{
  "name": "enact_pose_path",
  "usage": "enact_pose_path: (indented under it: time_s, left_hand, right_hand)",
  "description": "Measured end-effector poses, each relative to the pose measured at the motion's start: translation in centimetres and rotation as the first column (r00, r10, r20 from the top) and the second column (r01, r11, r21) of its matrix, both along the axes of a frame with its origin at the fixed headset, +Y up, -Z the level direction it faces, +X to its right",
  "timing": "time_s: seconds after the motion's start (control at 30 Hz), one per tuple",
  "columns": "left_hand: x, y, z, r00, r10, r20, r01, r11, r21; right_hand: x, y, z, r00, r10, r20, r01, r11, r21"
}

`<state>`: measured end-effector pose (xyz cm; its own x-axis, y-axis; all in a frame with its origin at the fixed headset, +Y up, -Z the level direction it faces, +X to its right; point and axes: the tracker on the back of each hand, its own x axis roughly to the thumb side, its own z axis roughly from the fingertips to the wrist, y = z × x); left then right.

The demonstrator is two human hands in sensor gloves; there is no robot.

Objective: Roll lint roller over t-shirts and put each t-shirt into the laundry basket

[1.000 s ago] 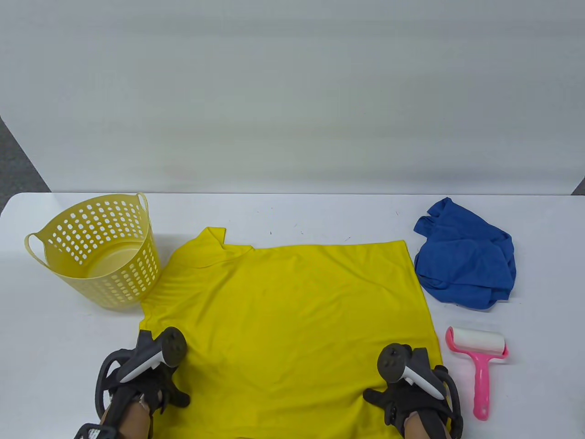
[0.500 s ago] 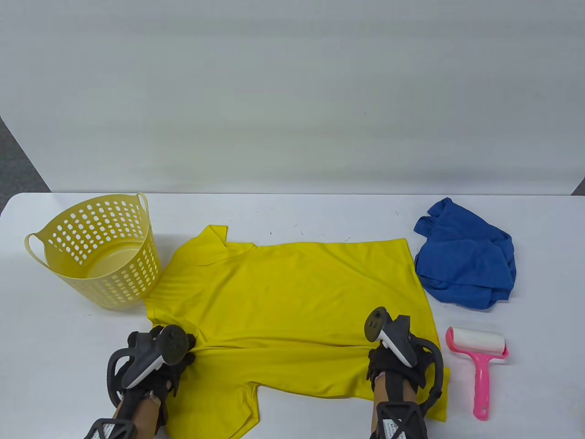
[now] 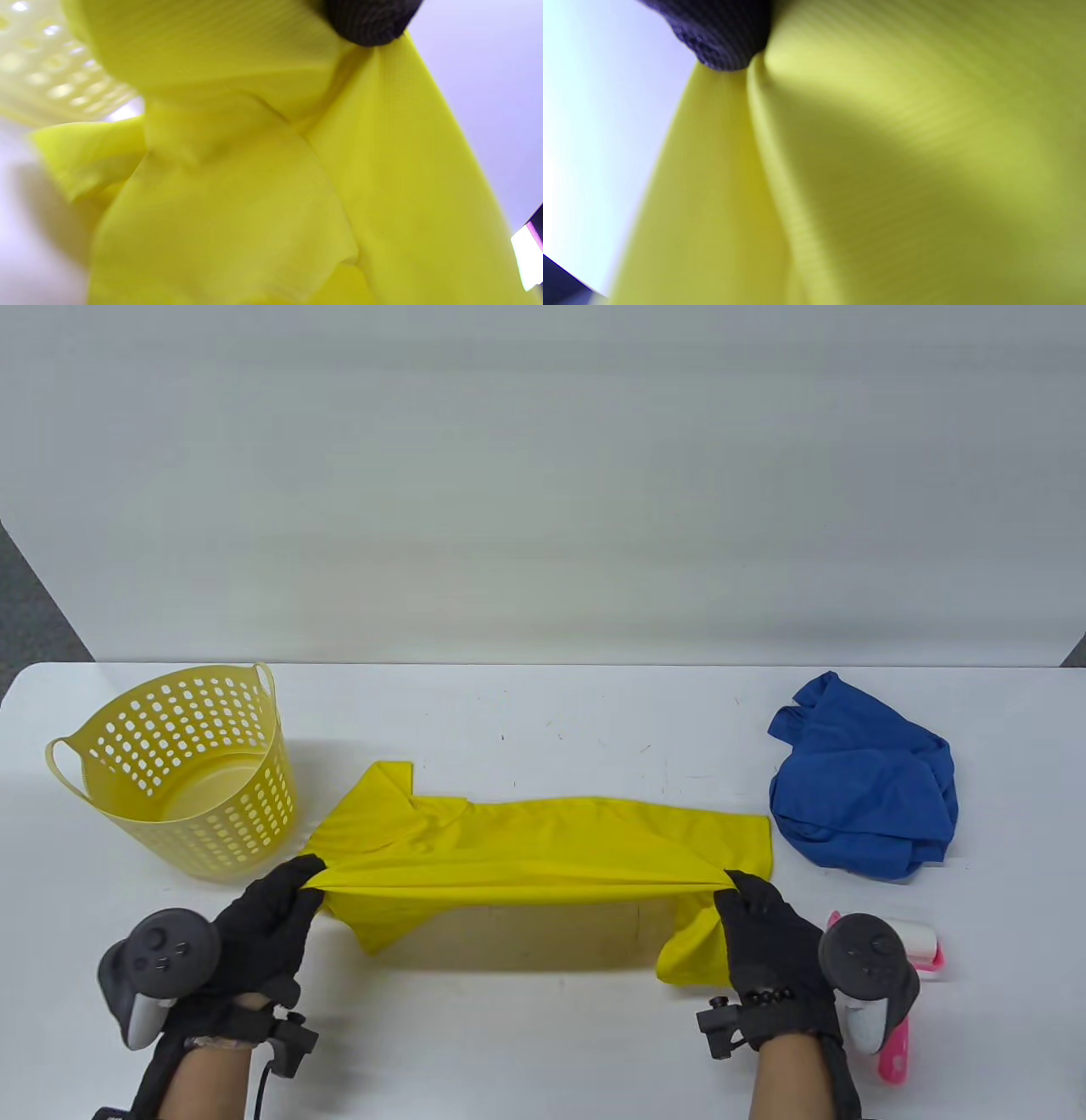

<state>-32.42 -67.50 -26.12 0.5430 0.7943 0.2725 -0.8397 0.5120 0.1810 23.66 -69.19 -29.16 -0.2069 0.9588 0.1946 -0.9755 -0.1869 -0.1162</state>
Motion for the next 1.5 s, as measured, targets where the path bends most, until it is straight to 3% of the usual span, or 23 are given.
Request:
enact_pose_path:
  time_s: [0.03, 0.1, 0.17, 0.23, 0.27, 0.3, 0.33, 0.43, 0.47, 0.53, 0.57, 0.63, 0.67, 0.73, 0.8, 0.9, 0.97, 1.07, 1.13, 1.23, 1.27, 1.43, 1.5]
  left_hand:
    - [-0.4, 0.6, 0.3, 0.997, 0.072, 0.020, -0.073, 0.997, 0.026]
    - [-1.3, 2.0, 1.1, 0.962, 0.262, 0.073, -0.264, 0.964, 0.017]
    - [-1.8, 2.6, 1.3, 0.907, 0.387, 0.166, -0.388, 0.921, -0.027]
    - [-1.7, 2.8, 0.8, 0.738, 0.560, 0.376, -0.545, 0.823, -0.157]
    - [-1.4, 2.7, 0.6, 0.635, 0.641, 0.431, -0.600, 0.761, -0.249]
    - [-1.1, 2.3, 0.3, 0.588, 0.675, 0.446, -0.612, 0.731, -0.301]
    - [-1.1, 2.0, 0.1, 0.610, 0.679, 0.408, -0.608, 0.732, -0.307]
    - [-1.4, -1.0, -1.6, 0.826, 0.532, 0.189, -0.436, 0.814, -0.384]
    - [-1.5, -2.2, -2.1, 0.880, 0.458, 0.126, -0.362, 0.818, -0.447]
    - [-1.6, -4.7, -2.8, 0.985, 0.174, -0.002, -0.145, 0.812, -0.565]
    - [-1.4, -5.3, -3.1, 1.000, 0.028, -0.006, -0.026, 0.804, -0.594]
    - [0.3, -6.3, -3.9, 0.946, -0.316, 0.073, 0.298, 0.760, -0.578]
    - [1.1, -6.4, -3.9, 0.916, -0.397, 0.064, 0.362, 0.746, -0.559]
    - [2.9, -6.3, -3.8, 0.820, -0.571, 0.019, 0.506, 0.711, -0.489]
    - [4.5, -5.6, -3.1, 0.664, -0.745, 0.073, 0.714, 0.601, -0.361]
    - [6.4, -4.6, -2.0, 0.647, -0.695, 0.312, 0.755, 0.641, -0.137]
    - [7.9, -4.9, -1.4, 0.600, -0.590, 0.540, 0.758, 0.636, -0.147]
    - [10.7, -5.9, -0.3, 0.446, -0.614, 0.651, 0.848, 0.523, -0.087]
    - [12.3, -7.1, 0.0, 0.406, -0.591, 0.697, 0.871, 0.481, -0.100]
    - [14.0, -8.2, 0.0, 0.236, -0.762, 0.603, 0.965, 0.257, -0.054]
    - [14.1, -7.9, -0.1, 0.236, -0.774, 0.587, 0.962, 0.271, -0.029]
    - [11.4, -6.7, -1.2, 0.568, -0.435, 0.699, 0.722, 0.670, -0.171]
    - [10.5, -7.3, -1.6, 0.628, -0.254, 0.736, 0.637, 0.711, -0.298]
  right_hand:
    - [-0.1, 0.3, 0.1, 0.989, -0.120, -0.090, 0.118, 0.992, -0.035]
    - [-1.1, 1.0, 0.8, 0.805, -0.448, -0.388, 0.414, 0.894, -0.173]
    - [-1.9, 1.8, 1.2, 0.645, -0.584, -0.492, 0.579, 0.794, -0.184]
    - [-3.0, 2.8, 1.7, 0.430, -0.689, -0.583, 0.727, 0.647, -0.229]
    - [-3.3, 3.0, 1.8, 0.378, -0.716, -0.586, 0.753, 0.607, -0.256]
    - [-3.5, 2.6, 1.6, 0.367, -0.748, -0.553, 0.759, 0.584, -0.286]
    - [-3.5, 2.2, 1.4, 0.382, -0.760, -0.525, 0.757, 0.584, -0.294]
    - [-2.2, -1.3, 0.1, 0.587, -0.756, -0.291, 0.681, 0.655, -0.328]
    - [-1.4, -2.7, -0.2, 0.710, -0.679, -0.188, 0.601, 0.723, -0.340]
    - [0.6, -4.5, -0.6, 0.960, -0.277, -0.045, 0.231, 0.872, -0.432]
    - [1.2, -4.8, -0.7, 0.999, 0.009, -0.033, -0.024, 0.877, -0.479]
    - [0.9, -4.9, -1.4, 0.816, 0.556, -0.159, -0.553, 0.668, -0.498]
    - [0.5, -5.0, -1.7, 0.766, 0.613, -0.191, -0.621, 0.630, -0.466]
    - [-0.5, -5.0, -1.9, 0.779, 0.619, -0.104, -0.596, 0.676, -0.434]
    - [-1.2, -4.6, -1.7, 0.773, 0.633, 0.032, -0.583, 0.730, -0.356]
    - [-1.6, -3.3, -1.2, 0.627, 0.779, 0.011, -0.744, 0.603, -0.287]
    - [-2.0, -3.1, -1.2, 0.601, 0.796, -0.071, -0.780, 0.565, -0.268]
    - [-3.0, -4.4, -1.3, 0.659, 0.702, -0.272, -0.746, 0.563, -0.355]
    - [-3.4, -5.4, -1.5, 0.638, 0.668, -0.383, -0.767, 0.508, -0.392]
    - [-3.8, -7.0, -1.7, 0.552, 0.681, -0.482, -0.829, 0.386, -0.404]
    - [-3.8, -7.3, -1.7, 0.543, 0.672, -0.504, -0.836, 0.373, -0.403]
    - [-4.5, -7.1, -2.0, 0.479, 0.692, -0.540, -0.874, 0.317, -0.368]
    - [-5.2, -6.8, -1.9, 0.412, 0.723, -0.555, -0.906, 0.262, -0.332]
